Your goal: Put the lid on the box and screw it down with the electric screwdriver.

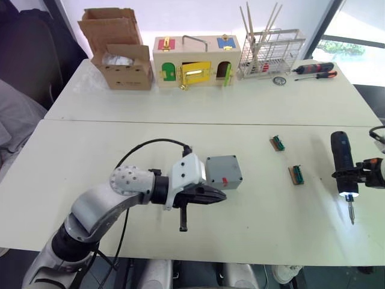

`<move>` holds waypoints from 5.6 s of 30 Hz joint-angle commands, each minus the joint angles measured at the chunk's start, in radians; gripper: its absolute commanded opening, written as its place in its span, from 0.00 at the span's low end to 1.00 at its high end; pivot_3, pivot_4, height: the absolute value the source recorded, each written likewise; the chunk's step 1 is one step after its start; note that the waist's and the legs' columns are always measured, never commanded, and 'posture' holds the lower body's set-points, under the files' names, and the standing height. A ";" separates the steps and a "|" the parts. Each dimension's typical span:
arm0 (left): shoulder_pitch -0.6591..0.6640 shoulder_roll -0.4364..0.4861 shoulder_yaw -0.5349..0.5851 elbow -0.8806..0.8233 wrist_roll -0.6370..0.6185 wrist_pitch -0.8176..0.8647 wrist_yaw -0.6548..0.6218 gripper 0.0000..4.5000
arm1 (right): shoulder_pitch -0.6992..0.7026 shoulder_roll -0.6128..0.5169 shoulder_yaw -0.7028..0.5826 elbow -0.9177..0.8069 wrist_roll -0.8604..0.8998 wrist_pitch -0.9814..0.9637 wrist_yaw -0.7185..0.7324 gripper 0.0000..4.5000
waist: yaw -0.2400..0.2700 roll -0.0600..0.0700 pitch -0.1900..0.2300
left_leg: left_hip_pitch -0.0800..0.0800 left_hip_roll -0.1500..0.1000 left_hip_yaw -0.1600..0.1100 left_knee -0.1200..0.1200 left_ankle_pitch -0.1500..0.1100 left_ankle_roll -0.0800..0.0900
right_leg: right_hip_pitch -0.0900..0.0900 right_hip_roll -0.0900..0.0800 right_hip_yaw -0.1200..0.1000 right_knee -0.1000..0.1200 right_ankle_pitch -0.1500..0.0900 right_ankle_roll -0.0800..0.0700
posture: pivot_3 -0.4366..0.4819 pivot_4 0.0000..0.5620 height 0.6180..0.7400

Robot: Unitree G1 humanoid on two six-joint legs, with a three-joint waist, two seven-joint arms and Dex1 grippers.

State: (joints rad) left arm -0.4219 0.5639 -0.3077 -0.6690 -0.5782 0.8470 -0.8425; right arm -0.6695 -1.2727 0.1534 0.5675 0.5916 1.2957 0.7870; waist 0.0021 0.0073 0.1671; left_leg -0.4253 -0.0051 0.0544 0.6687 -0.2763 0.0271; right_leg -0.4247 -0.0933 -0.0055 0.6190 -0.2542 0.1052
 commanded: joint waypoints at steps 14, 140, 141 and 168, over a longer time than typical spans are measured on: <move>-0.050 0.070 0.137 0.216 0.143 -0.112 0.095 0.00 | -0.210 0.059 0.057 0.154 -0.376 -0.343 0.157 0.99 | 0.009 0.000 0.000 | 0.000 0.000 0.000 0.002 0.000 -0.001 | 0.000 0.000 0.000 0.002 0.002 0.004 | 0.48 0.27 0.92; -0.118 -0.107 -0.014 0.277 0.156 -0.142 -0.110 0.00 | 0.729 0.834 -0.588 -0.891 -0.222 -0.703 -0.459 0.34 | 0.010 -0.011 -0.001 | 0.009 -0.001 -0.006 0.015 -0.002 0.004 | 0.014 -0.001 -0.003 0.012 0.002 0.005 | 0.48 0.27 0.92; -0.119 -0.110 -0.014 0.277 0.154 -0.141 -0.106 0.00 | 0.728 0.833 -0.587 -0.887 -0.223 -0.706 -0.460 0.25 | 0.010 -0.011 -0.001 | 0.009 -0.001 -0.006 0.015 -0.002 0.004 | 0.014 -0.001 -0.003 0.012 0.002 0.005 | 0.48 0.27 0.92; -0.131 -0.031 0.077 0.365 0.152 -0.155 -0.098 0.00 | 0.531 0.668 -0.523 -1.140 0.039 -0.554 -0.324 0.01 | -0.003 -0.010 -0.001 | 0.010 0.000 -0.006 0.015 -0.002 0.004 | 0.014 -0.001 -0.002 0.012 0.002 0.005 | 0.48 0.27 0.92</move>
State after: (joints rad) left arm -0.5297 0.5158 -0.2922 -0.3008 -0.4236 0.7064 -0.9416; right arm -0.1142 -0.5933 -0.4210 -0.5036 0.5656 0.7089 0.4164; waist -0.0006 -0.0027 0.1666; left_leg -0.4149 -0.0046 0.0483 0.6827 -0.2787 0.0310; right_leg -0.4106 -0.0936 -0.0078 0.6310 -0.2525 0.1106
